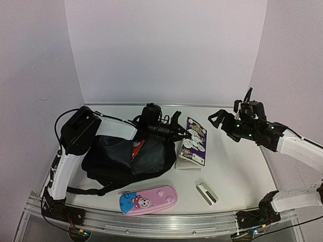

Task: Pack the student bag
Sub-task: Pick up the book from the center of the board.

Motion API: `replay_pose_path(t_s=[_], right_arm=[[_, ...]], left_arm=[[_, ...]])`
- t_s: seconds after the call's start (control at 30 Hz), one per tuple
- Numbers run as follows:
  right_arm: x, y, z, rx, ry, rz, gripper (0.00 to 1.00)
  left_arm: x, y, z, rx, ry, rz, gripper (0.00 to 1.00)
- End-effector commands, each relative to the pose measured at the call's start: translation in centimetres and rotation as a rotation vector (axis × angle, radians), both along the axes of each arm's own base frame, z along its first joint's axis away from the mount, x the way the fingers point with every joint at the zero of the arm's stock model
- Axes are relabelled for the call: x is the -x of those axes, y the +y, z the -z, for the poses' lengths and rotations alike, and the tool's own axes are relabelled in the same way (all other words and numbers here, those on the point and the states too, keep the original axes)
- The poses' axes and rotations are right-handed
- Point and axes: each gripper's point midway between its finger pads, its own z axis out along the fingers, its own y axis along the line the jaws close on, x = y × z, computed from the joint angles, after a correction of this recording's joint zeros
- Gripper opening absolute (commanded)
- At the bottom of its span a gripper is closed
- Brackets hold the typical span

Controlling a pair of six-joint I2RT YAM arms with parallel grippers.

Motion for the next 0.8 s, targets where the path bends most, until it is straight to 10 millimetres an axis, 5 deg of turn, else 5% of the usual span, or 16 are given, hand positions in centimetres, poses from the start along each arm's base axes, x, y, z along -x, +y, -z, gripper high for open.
replay_pose_path(t_s=[0.0,0.1,0.37,0.5,0.77], right_arm=[[1.9,2.0,-4.0,-0.114,-0.099,-0.196,0.98],[3.0,3.0,-6.5,-0.179,-0.166,-0.282,0.98],[5.3,6.6,-10.3,-0.328,-0.247,-0.536,0.98],[7.0,8.9,-11.6,-0.443,-0.259,-0.709,0.97],[7.6,10.3,-13.2,-0.499,-0.299,-0.79,0.81]], left_arm=[[3.5,2.6,-17.9,0.295,-0.344,0.055,0.0],[4.8,4.6,-21.3,0.317,-0.408,0.043,0.0],[8.3,8.2,-25.9,0.365,-0.519,0.069,0.0],[9.1,9.1,-26.9,0.362,-0.557,0.068,0.0],[9.5,9.6,-27.1,0.361,-0.569,0.062,0.0]])
